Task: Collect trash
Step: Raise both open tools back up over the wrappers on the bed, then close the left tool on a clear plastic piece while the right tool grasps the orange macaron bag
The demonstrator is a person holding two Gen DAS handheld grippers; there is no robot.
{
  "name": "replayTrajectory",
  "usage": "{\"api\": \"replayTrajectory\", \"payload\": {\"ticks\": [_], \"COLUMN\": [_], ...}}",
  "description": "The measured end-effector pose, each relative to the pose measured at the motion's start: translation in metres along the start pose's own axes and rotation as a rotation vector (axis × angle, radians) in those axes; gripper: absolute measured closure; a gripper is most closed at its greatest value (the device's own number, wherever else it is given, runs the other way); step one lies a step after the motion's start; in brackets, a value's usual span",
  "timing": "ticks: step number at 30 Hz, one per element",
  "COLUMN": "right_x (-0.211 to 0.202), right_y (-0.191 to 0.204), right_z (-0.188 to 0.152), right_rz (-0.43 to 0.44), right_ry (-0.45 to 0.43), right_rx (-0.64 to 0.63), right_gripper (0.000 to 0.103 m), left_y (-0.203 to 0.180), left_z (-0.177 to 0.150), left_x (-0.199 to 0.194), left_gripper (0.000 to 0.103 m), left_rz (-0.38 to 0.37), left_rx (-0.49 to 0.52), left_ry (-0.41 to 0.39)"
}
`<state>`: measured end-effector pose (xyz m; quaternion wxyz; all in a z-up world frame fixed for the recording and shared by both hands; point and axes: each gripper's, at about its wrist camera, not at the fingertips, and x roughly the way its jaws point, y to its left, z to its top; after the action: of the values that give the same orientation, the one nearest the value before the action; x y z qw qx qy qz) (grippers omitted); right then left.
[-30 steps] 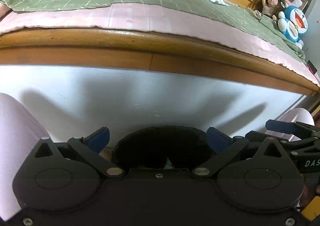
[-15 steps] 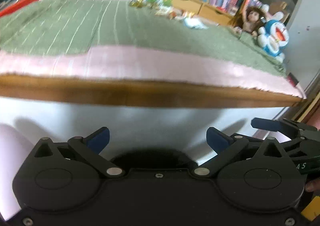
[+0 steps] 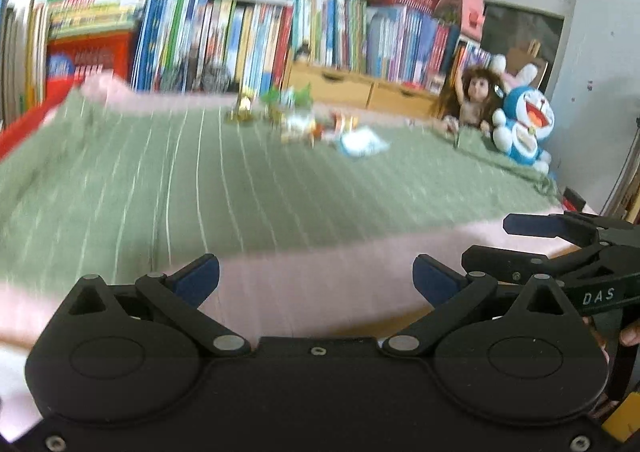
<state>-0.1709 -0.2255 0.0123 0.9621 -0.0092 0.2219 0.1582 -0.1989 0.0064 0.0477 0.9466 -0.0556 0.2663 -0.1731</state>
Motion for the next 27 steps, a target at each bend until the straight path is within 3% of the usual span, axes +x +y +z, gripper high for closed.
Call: {"api": "replayTrajectory", "payload": {"ticks": [4,11,15,18,22,27], "right_x": [0.012,0.044,0.088,0.121,0.158,0.208], "right_y": [-0.012,-0.042,-0.076,-0.101,-0.132,-0.160], "right_z": [0.023,0.067,0.090,0.104,0.119,0.138], "right_rz": [-0.015,-0.071,-0.201,-0.230,-0.192,-0.057], "right_ry": [-0.047,-0.121,-0.090,-0.056,-0.021,0.016], "right_rx": [-0.012,-0.049,-0.052,-0.044,0.024,0.207], "right_gripper": [0.000,0.000,0.000,0.000,0.000,0.000], "left_y": [0.004,0.009,0.016,0.021,0.030,0.042], "left_z": [0.036,0.090,0.111,0.119,0.123,0.127], "left_x": [0.021,0.093,0.157,0.202,0.250,0.291], "left_gripper": [0.000,0.000,0.000,0.000,0.000,0.000], "left_rz": [-0.001,-0.010,0.044,0.056,0.074,0.082], "left_rx": [0.037,0.058,0.053,0.057,0.064,0.021], "left_ry": [-0.040,-0.017,0.012,0.052,0.083,0.102]}}
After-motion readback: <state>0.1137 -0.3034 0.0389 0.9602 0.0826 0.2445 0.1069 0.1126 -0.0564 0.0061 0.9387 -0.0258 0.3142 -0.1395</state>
